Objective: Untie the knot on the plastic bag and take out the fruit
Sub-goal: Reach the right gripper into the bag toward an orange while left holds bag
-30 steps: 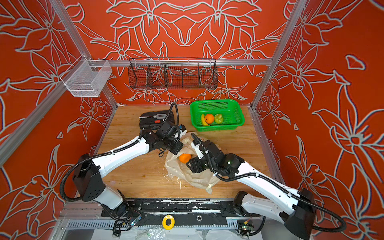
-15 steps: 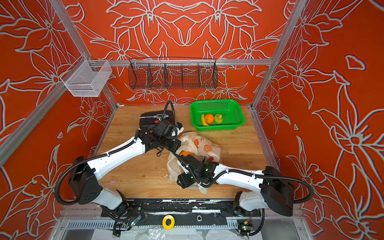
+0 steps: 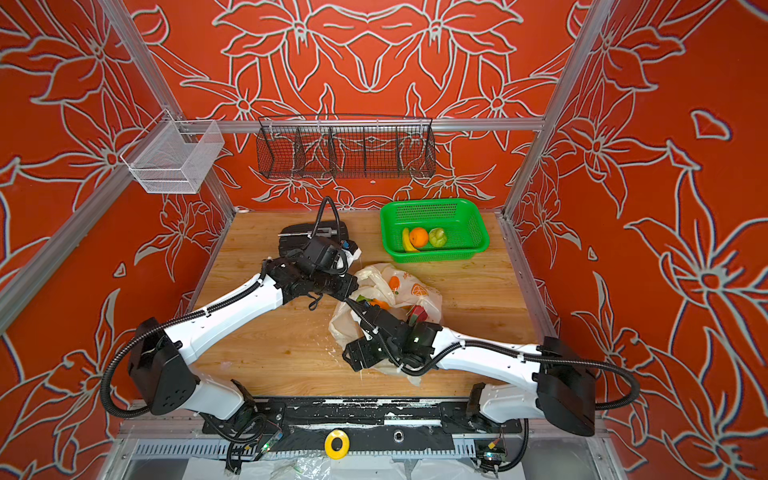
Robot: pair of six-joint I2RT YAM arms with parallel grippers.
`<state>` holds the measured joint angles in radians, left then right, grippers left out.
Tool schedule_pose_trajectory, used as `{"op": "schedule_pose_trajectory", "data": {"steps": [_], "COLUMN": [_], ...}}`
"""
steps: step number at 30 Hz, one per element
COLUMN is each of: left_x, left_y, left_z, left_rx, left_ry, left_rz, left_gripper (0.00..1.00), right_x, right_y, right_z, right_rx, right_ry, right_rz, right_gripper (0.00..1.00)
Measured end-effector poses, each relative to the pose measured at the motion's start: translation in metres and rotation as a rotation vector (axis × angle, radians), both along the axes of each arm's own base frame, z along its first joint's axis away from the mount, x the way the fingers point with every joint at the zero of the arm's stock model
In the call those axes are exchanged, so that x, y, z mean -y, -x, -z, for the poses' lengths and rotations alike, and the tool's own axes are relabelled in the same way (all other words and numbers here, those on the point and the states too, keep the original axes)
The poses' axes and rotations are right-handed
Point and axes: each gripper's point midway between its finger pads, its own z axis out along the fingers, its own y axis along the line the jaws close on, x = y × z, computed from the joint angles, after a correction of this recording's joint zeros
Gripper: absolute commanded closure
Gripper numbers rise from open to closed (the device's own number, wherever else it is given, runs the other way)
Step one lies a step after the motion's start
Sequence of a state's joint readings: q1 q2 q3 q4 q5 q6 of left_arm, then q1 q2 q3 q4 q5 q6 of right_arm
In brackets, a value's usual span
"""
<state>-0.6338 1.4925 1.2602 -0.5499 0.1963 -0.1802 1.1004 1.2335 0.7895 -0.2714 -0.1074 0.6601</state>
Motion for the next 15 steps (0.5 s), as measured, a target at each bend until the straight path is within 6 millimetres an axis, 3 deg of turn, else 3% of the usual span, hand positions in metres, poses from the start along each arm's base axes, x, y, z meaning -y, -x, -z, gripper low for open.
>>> {"op": "schedule_pose_trajectory", "data": {"steps": [4, 7, 11, 15], "left_x": [0.001, 0.002, 0.003, 0.002], "left_y": [0.001, 0.001, 0.001, 0.001], "left_z": [0.000, -0.001, -0.001, -0.001], "left_rx": [-0.003, -0.004, -0.004, -0.002], "left_ry": [0.006, 0.010, 0.014, 0.013], "left_rz": [0.006, 0.009, 0.011, 0.009], "left_gripper": [1.00, 1.00, 1.00, 1.00], "right_x": [0.011, 0.024, 0.039, 0.042], "right_y": [-0.017, -0.030, -0.044, -0.054], "right_z": [-0.028, -0.039, -0.030, -0.014], "right_rx": [0.068, 0.100, 0.103, 0.090], "right_ry": [-0.064, -0.105, -0.103, -0.065], "right_rz": [0.103, 0.191, 0.308, 0.379], "right_gripper": [0.04, 0.09, 0.10, 0.09]}}
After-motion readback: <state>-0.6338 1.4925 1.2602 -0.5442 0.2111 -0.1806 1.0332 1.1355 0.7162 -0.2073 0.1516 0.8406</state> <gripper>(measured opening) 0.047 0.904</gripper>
